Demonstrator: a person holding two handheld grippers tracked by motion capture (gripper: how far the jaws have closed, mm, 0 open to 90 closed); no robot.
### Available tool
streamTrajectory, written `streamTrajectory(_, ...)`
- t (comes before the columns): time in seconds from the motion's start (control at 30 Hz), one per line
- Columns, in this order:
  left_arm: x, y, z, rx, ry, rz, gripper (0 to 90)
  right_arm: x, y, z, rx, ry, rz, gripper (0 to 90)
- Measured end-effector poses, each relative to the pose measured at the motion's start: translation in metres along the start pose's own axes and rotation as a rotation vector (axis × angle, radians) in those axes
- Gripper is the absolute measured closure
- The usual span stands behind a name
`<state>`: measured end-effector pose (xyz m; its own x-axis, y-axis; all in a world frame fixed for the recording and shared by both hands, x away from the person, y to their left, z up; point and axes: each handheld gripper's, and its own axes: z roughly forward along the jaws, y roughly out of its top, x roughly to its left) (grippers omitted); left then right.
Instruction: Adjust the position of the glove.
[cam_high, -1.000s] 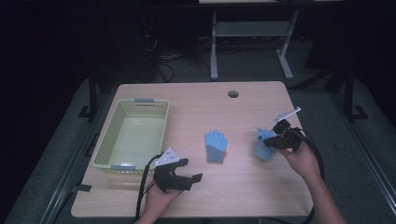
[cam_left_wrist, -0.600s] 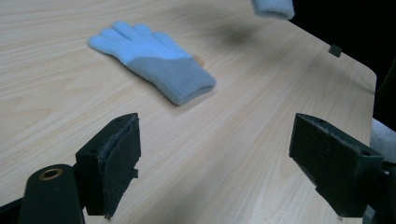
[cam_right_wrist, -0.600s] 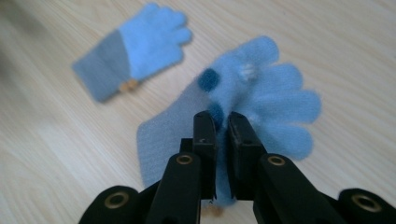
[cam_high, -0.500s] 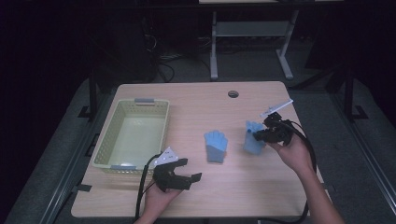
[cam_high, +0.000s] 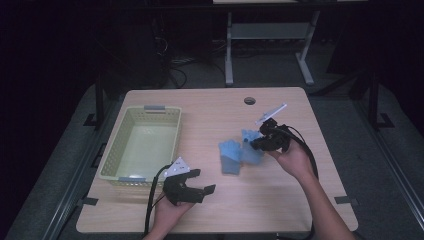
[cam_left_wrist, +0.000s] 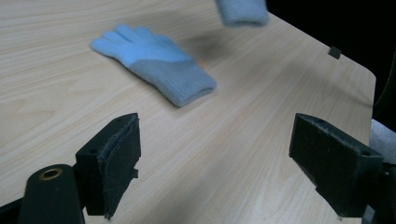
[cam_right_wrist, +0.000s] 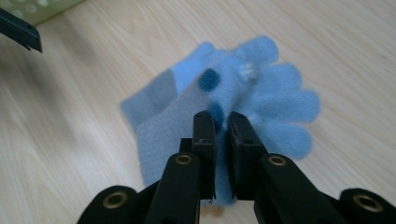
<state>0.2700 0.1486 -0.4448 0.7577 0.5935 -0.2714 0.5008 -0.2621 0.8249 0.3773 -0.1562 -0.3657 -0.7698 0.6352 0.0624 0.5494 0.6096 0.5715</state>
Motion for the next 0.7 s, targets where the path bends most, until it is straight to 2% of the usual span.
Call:
streamTrajectory(0.23,-0.001,0.0,0.0,0.007,-0.004,0.009,16.2,0.011,0.016,0.023,0.025,0.036,-0.054,82.9)
streamTrajectory(0.53,0.0,0.0,-0.002,0.002,-0.008,0.008,16.2,0.016,0.027,0.045,0.052,0.059,-0.084,82.8)
streamTrajectory(0.7,-0.001,0.0,-0.002,0.001,-0.006,0.012,16.4,0.018,0.029,0.056,0.085,0.07,-0.102,82.4)
